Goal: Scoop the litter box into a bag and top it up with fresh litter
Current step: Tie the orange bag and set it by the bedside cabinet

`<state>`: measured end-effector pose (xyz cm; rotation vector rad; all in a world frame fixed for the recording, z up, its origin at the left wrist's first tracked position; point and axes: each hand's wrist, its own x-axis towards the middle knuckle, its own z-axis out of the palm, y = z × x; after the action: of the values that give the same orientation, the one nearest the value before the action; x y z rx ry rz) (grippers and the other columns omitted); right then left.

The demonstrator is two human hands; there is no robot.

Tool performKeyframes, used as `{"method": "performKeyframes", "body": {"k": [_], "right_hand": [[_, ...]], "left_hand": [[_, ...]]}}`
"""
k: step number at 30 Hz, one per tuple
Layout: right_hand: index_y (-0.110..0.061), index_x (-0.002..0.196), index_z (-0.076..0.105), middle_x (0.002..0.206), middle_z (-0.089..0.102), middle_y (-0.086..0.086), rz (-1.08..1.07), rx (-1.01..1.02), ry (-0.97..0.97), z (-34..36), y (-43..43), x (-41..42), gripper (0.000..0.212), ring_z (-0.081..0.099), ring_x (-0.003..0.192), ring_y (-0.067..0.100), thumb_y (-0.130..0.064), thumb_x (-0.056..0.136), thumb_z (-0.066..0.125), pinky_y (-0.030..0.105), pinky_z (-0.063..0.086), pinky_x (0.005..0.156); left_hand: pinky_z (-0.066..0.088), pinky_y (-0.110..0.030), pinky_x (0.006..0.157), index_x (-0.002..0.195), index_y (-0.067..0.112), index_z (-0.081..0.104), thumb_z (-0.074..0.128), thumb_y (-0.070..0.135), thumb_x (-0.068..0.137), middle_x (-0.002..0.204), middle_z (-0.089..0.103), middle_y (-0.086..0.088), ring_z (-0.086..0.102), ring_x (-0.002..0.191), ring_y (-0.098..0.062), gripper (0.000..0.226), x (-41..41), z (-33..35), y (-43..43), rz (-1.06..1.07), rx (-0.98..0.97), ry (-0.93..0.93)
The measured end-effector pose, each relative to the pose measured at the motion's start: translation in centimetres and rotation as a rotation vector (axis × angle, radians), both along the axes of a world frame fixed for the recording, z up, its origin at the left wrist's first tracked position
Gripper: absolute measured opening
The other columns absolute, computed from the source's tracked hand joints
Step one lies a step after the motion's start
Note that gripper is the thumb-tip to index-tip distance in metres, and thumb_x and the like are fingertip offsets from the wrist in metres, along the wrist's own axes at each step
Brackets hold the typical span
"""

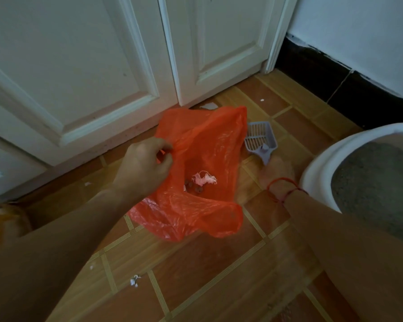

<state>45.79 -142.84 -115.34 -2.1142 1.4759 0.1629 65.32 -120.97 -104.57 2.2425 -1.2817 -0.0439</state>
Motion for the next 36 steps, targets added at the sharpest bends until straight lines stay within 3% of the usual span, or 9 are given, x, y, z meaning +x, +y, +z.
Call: {"method": "performKeyframes", "body": {"k": [4,7,11,17,21,24,27,30,36], "right_hand": [[-0.009,0.111,0.062,0.102,0.066,0.013,-0.013,-0.251,-0.114,-0.5,-0.3,0.8,0.026,0.064,0.088,0.031,-0.02,0.09,0.052,0.033,0.049,0.067],[-0.022,0.112,0.058,0.103,0.064,0.006,-0.003,-0.309,-0.113,-0.2,-1.0,1.2,0.041,0.058,0.078,0.021,-0.046,0.088,0.034,0.026,0.042,0.061],[-0.019,0.126,0.05,0.117,0.054,0.012,0.02,-0.301,-0.338,4.4,-0.9,3.9,0.037,0.054,0.103,0.027,-0.034,0.092,0.052,0.029,0.037,0.08],[-0.03,0.148,0.025,0.138,0.045,0.014,0.059,-0.218,-0.428,9.0,-1.7,7.9,0.075,0.048,0.124,0.032,-0.033,0.085,0.064,0.042,0.043,0.098],[-0.021,0.119,0.062,0.116,0.062,0.002,0.113,-0.254,-0.37,9.6,-2.2,8.6,0.032,0.057,0.098,0.018,-0.032,0.089,0.062,0.019,0.039,0.075],[-0.02,0.096,0.067,0.083,0.056,-0.006,0.099,-0.224,-0.392,9.8,-1.9,7.8,0.011,0.046,0.065,0.002,-0.029,0.092,0.062,0.002,0.027,0.047],[-0.017,0.088,0.067,0.069,0.054,-0.008,0.081,-0.245,-0.445,10.0,-1.4,6.7,0.015,0.047,0.062,0.0,-0.031,0.09,0.063,0.012,0.031,0.054],[-0.015,0.079,0.068,0.076,0.059,-0.002,0.059,-0.29,-0.479,10.7,-0.9,5.8,0.021,0.054,0.077,0.011,-0.034,0.087,0.065,0.019,0.033,0.07],[-0.022,0.079,0.061,0.074,0.054,-0.009,0.052,-0.31,-0.498,12.4,0.1,4.2,0.019,0.052,0.077,0.01,-0.039,0.088,0.062,0.02,0.032,0.058]], "left_hand": [[0.044,-0.022,0.076,0.101,0.011,0.072,0.062,0.008,0.089,0.098,0.07,0.0,0.061,0.085,-0.01,0.016,0.0,0.0,-0.1,-0.012,-0.005,0.011],[0.043,-0.016,0.073,0.101,0.012,0.072,0.062,0.008,0.089,0.098,0.07,0.001,0.06,0.084,-0.009,0.016,0.1,0.1,-0.2,-0.017,-0.005,0.018],[0.043,-0.018,0.075,0.103,0.012,0.071,0.061,0.009,0.09,0.099,0.07,0.002,0.061,0.086,-0.008,0.017,0.1,0.0,-0.2,-0.012,-0.001,0.027],[0.05,-0.027,0.081,0.104,0.013,0.071,0.06,0.007,0.09,0.102,0.07,0.001,0.062,0.09,-0.012,0.019,0.2,0.3,0.2,-0.028,0.009,0.035],[0.043,-0.019,0.077,0.106,0.016,0.071,0.059,0.009,0.091,0.103,0.069,0.004,0.058,0.089,-0.006,0.02,0.3,0.5,0.3,-0.033,0.033,0.055],[0.043,-0.019,0.077,0.107,0.016,0.07,0.059,0.01,0.091,0.104,0.069,0.003,0.06,0.09,-0.008,0.02,0.3,0.8,0.5,-0.032,0.027,0.062],[0.049,-0.026,0.082,0.116,0.016,0.065,0.059,0.014,0.092,0.112,0.066,0.002,0.059,0.096,-0.01,0.025,0.1,1.1,0.6,-0.028,0.031,0.062],[0.045,-0.029,0.095,0.131,0.017,0.053,0.061,0.017,0.09,0.128,0.055,0.0,0.052,0.111,-0.012,0.041,-0.5,1.9,0.6,-0.065,0.057,0.092],[0.022,-0.028,0.11,0.139,0.014,0.046,0.066,0.031,0.085,0.153,0.029,-0.005,0.022,0.142,-0.02,0.06,-3.5,5.6,0.3,-0.325,0.119,-0.073]]}}
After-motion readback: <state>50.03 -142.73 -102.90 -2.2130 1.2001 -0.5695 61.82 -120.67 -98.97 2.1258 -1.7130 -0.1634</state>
